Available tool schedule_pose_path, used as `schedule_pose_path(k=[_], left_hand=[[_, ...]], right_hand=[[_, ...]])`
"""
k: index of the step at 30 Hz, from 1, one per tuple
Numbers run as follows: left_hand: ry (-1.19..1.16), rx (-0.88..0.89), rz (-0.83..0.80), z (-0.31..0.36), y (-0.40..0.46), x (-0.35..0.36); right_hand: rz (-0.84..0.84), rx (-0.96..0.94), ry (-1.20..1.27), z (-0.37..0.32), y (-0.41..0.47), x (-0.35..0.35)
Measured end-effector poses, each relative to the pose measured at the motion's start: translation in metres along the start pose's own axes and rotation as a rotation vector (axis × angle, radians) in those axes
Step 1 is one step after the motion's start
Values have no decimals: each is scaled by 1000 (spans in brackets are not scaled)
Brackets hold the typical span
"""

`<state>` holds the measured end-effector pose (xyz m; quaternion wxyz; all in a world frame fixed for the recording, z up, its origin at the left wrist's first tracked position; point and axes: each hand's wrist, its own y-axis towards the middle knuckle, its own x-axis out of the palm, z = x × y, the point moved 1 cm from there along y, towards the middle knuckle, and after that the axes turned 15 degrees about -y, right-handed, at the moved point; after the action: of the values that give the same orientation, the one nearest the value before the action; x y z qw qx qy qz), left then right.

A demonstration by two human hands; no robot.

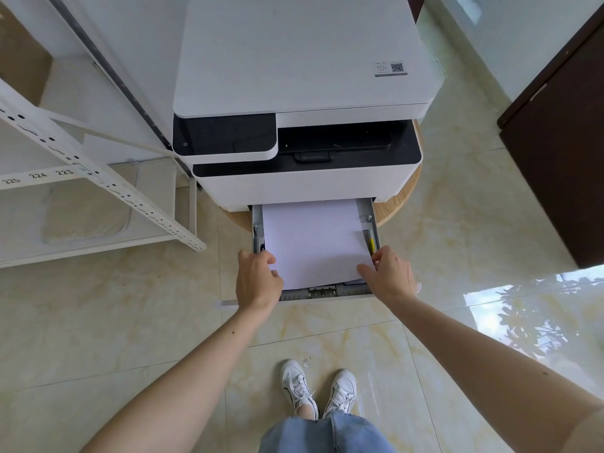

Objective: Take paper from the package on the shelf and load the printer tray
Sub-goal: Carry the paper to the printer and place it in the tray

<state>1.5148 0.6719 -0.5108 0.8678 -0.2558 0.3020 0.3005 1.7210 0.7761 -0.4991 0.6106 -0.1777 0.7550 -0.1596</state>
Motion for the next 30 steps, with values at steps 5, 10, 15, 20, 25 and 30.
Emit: schedule_pose_path(k=[5,10,15,20,25,30], left_hand=[[110,135,49,-5,-3,-1],[108,442,-152,-13,-8,5],[140,444,-189,-12,-10,5],[270,493,-223,-15,-7,6],[95,531,-250,-11,-11,14],[15,519,-404,2,-27,26]], right_hand=[[22,-34,-99,4,-4,4],[35,-31,-98,5,-4,7],[10,26,-37,5,-3,6],[-6,100,36,6,-1,7],[-3,127,32,6,0,9],[2,114,43,6,-1,7]])
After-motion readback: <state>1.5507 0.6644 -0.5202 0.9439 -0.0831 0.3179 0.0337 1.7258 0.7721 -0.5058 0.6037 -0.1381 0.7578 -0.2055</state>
